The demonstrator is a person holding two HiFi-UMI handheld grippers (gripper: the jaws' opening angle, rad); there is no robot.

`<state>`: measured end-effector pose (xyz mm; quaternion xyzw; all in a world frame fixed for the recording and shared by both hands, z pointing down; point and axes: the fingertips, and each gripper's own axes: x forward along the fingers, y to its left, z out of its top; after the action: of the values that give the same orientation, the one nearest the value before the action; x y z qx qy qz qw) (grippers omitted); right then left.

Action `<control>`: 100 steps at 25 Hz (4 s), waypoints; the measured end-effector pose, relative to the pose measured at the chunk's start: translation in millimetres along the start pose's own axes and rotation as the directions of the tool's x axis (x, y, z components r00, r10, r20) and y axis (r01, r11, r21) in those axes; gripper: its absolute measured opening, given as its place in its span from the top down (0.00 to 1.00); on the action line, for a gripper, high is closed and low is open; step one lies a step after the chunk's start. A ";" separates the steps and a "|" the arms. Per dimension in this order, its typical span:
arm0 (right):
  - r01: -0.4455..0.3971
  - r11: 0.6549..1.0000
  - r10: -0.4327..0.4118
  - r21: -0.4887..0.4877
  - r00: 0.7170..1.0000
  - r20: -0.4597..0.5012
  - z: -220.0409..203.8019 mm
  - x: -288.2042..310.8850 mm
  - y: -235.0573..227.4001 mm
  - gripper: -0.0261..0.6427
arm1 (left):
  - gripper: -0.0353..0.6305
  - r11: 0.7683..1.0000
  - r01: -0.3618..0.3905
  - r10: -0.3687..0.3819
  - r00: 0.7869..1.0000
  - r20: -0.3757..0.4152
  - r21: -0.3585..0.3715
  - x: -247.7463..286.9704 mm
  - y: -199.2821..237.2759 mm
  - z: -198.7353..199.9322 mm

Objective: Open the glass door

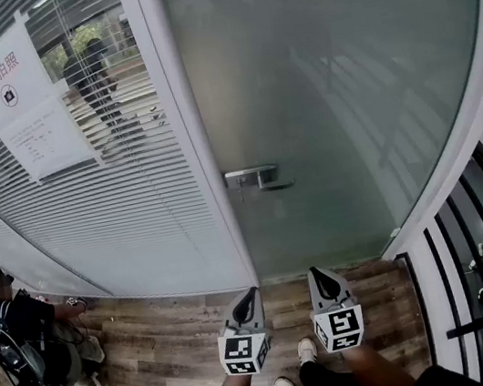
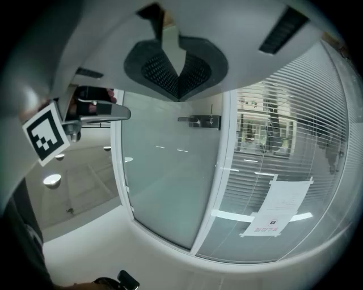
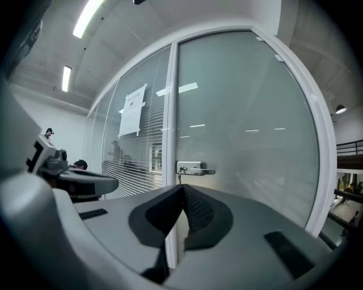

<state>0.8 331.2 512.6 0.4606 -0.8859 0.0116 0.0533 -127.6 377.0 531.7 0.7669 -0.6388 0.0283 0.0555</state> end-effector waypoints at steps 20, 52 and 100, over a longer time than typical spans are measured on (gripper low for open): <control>-0.070 0.996 0.073 -0.048 0.995 0.062 25.9 145.4 -85.9 0.94 | 0.95 0.997 -0.060 0.057 0.996 -0.065 -0.046 142.5 39.6 12.8; -0.396 0.716 0.298 -0.575 0.918 -0.260 40.3 275.9 -68.2 0.76 | 0.95 1.000 -0.004 0.005 0.998 -0.068 0.015 243.8 97.8 1.7; -0.610 0.571 0.490 -0.549 0.790 -0.368 -30.7 337.2 -37.2 0.90 | 0.95 1.000 -0.002 0.001 0.996 -0.091 -0.015 259.4 127.6 -9.8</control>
<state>-158.5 37.2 577.4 0.1108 -0.9243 -0.2361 0.2787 -205.5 102.2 577.3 0.7639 -0.6363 0.0582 0.0905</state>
